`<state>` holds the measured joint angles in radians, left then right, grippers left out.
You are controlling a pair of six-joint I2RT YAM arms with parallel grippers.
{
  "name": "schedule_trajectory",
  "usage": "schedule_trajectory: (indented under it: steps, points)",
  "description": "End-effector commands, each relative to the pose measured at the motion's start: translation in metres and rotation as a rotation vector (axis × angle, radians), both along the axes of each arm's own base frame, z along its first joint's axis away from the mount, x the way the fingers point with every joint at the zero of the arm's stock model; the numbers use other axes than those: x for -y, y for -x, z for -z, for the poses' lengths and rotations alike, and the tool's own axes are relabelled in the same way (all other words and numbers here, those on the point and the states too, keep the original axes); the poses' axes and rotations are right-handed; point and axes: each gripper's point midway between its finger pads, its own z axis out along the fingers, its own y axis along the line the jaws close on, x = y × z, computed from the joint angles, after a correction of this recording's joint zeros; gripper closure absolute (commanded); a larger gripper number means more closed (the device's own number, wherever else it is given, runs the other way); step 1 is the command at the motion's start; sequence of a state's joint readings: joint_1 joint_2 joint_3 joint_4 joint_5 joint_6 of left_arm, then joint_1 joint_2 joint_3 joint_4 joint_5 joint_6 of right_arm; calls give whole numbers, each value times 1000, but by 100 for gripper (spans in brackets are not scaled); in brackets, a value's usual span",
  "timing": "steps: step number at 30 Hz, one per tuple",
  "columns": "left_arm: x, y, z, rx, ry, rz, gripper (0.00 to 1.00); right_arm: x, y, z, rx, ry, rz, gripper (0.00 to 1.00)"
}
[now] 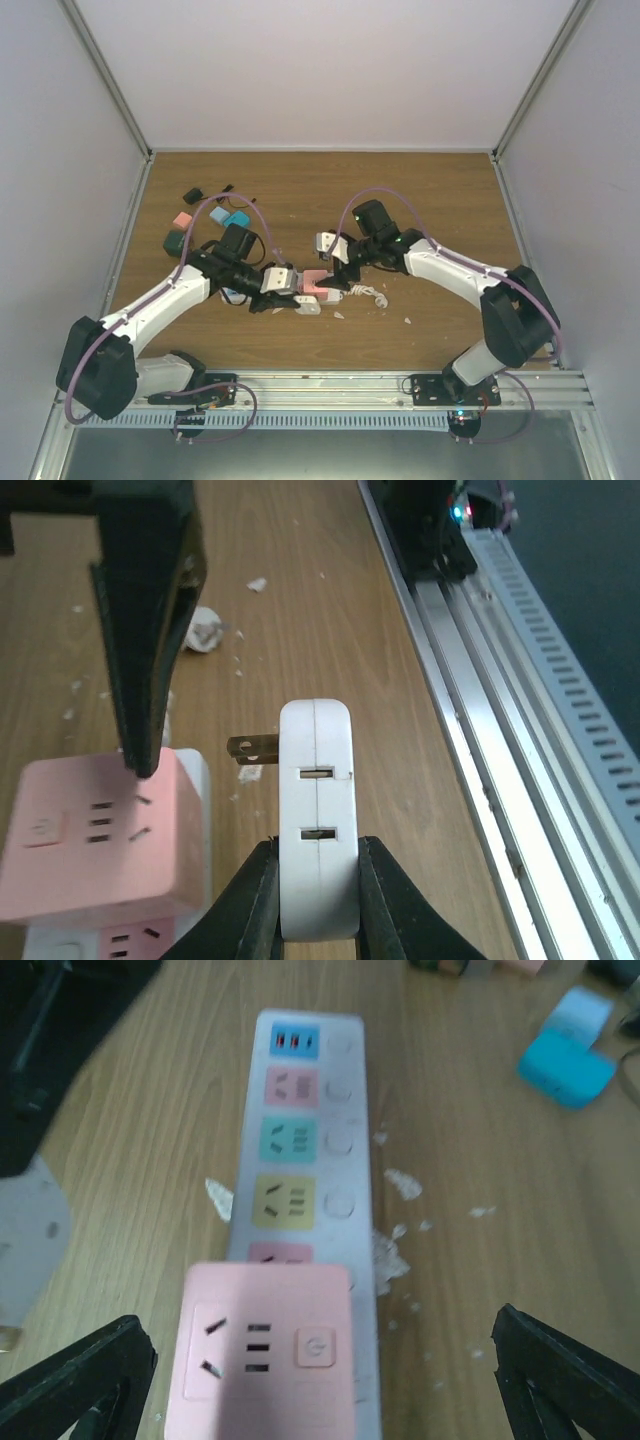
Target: Pull the plug off the socket
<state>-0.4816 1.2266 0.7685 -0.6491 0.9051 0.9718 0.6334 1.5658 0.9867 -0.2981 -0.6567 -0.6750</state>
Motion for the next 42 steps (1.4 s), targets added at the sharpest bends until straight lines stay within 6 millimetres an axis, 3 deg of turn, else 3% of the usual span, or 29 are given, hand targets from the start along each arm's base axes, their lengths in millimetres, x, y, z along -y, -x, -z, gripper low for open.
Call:
schedule_trajectory:
  steps: [1,6,12,21,36,42]
  points:
    - [-2,-15,-41,-38,121,-56,100,1,-4,-60,49,-94,0,6]
    - [-17,-46,-75,-68,215,-156,100,14,-1,-93,62,-136,16,2]
    - [-23,-66,-96,-39,274,-229,100,19,21,-117,20,-206,-3,0]
    - [-21,-73,-110,-23,330,-258,100,7,39,-112,-98,-241,-59,6]
    - [-15,-65,-109,-22,330,-219,100,-6,38,-114,-141,-266,-87,10]
    - [-14,-68,-108,-22,329,-229,100,-13,50,-114,-160,-275,-141,17]
